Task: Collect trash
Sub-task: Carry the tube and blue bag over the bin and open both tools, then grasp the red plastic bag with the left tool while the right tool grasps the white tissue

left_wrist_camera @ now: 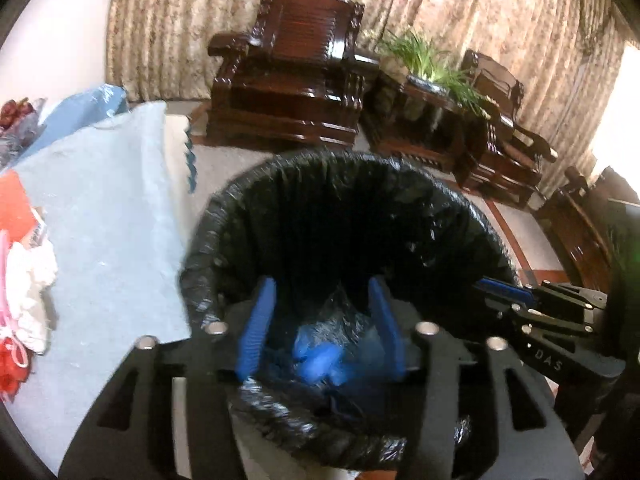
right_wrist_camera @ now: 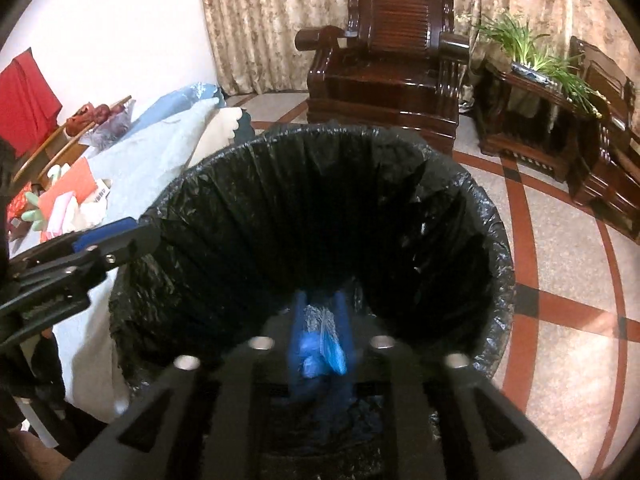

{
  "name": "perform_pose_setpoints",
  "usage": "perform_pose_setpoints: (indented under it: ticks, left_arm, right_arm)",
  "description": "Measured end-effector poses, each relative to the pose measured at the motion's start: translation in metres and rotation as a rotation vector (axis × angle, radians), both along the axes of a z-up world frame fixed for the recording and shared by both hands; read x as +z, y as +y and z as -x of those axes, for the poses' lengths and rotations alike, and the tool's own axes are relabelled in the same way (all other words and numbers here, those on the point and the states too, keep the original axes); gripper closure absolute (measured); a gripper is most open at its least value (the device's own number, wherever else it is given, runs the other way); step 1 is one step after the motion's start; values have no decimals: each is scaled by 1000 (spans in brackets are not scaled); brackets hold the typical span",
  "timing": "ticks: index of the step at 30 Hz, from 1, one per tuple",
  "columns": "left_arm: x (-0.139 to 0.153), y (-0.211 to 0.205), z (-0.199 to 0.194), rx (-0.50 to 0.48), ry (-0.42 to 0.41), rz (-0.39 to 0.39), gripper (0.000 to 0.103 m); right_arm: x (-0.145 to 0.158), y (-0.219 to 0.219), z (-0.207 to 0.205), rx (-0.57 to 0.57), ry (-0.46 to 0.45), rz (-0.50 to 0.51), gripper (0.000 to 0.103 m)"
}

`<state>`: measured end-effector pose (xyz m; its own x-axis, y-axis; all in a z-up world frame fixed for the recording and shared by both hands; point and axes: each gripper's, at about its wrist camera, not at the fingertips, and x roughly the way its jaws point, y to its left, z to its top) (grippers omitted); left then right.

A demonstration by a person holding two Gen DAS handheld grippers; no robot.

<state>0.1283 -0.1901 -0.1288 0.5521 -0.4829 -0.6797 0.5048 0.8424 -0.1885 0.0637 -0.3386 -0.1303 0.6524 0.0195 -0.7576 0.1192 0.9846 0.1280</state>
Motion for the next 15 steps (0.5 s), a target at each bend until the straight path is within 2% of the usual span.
perform_pose_setpoints:
  ticks: [1,3,5,6,9,15]
  left_arm:
    - [5,4,1,11,-17,-2,42]
    - [17,15,4,42,-52,-4,28]
    - [27,26,7,77,-82,-1,21]
    - [34,35,9,102,-104,0,18]
    - [50,57,16,161,-157,-10,14]
    - [69,107,30,289,-210,-30,13]
  right_arm:
    - [3,0,1,-7,-14,2,62]
    - [11,2,3,-17,-48,11,37]
    - [20,5,4,-33,-92,20,21]
    - [24,6,5,-39,-113,21,16]
    - [40,15,7,-35,-191,9,9]
    - [60,47,-3,28,-276,0,7]
